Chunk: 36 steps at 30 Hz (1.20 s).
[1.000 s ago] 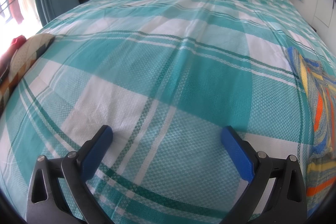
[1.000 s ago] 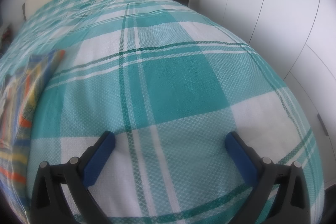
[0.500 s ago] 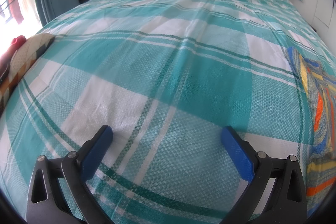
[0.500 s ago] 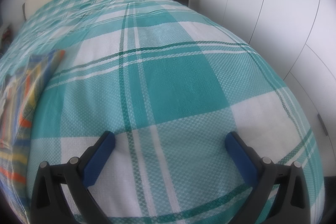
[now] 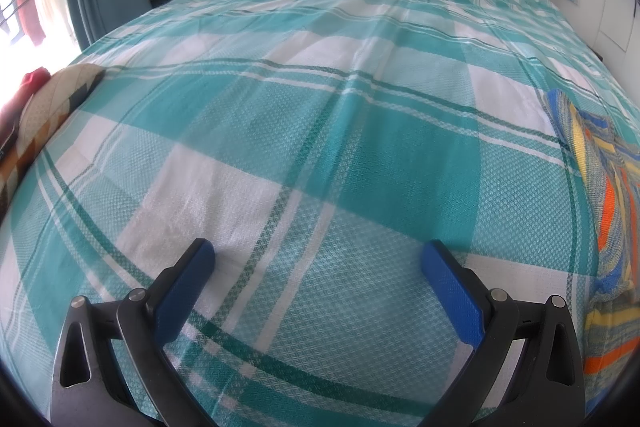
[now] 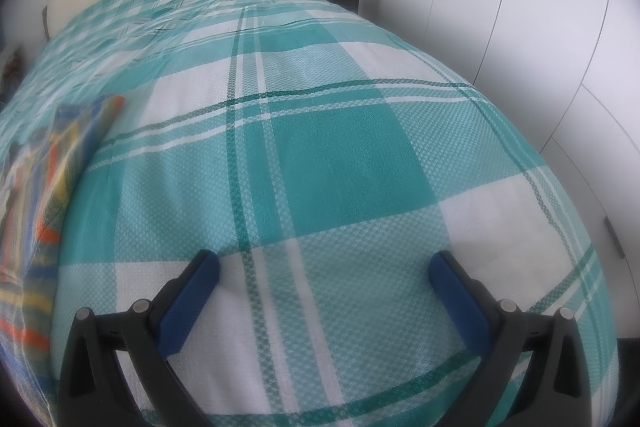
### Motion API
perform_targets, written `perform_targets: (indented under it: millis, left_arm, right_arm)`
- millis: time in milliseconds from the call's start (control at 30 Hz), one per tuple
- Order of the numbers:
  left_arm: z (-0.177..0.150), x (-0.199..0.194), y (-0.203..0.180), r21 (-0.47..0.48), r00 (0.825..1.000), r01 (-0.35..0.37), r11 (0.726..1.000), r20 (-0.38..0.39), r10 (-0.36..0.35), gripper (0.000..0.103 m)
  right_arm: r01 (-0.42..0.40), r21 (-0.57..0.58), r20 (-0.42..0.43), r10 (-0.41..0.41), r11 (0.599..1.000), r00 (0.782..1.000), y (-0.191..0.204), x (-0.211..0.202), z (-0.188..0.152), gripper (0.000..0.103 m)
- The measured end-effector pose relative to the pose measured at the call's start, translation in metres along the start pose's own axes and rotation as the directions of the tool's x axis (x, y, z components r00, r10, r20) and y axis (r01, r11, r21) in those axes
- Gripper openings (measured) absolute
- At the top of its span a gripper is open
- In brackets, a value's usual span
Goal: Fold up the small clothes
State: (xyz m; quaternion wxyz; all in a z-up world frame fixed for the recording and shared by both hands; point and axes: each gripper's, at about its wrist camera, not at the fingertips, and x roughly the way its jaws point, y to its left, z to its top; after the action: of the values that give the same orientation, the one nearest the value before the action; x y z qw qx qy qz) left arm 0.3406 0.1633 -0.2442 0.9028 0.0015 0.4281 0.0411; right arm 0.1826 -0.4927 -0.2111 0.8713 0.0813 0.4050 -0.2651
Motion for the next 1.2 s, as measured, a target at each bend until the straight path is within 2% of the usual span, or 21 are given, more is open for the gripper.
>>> perform_targets:
  millis: [700,800,1033,1133,1200]
  left_arm:
    - [0.002,0.004,-0.003,-0.002,1.0,0.001,1.0,-0.005,-0.001,0.103]
    - [0.003,0.005,-0.001,-0.006,1.0,0.008,1.0,-0.003,-0.008,0.103]
    - [0.002,0.003,0.001,-0.014,1.0,0.014,1.0,0.01,-0.014,0.103]
    - [0.001,-0.006,0.003,-0.028,1.0,0.016,0.999,-0.002,-0.016,0.102]
    - [-0.001,-0.023,0.006,-0.07,1.0,0.005,0.998,-0.004,-0.005,0.101]
  right_arm:
    - [0.0,0.01,0.016,-0.001,1.0,1.0,0.003,0.004,0.001,0.103]
    - [0.021,-0.001,0.025,-0.021,1.0,0.999,0.006,0.004,0.0,0.103]
    - [0.003,0.014,0.035,-0.004,1.0,0.999,0.003,0.002,-0.001,0.103]
    - [0.008,0.009,0.018,-0.009,1.0,1.0,0.003,0.004,0.001,0.103]
    - [0.015,0.002,0.009,-0.015,1.0,1.0,0.005,0.004,0.002,0.103]
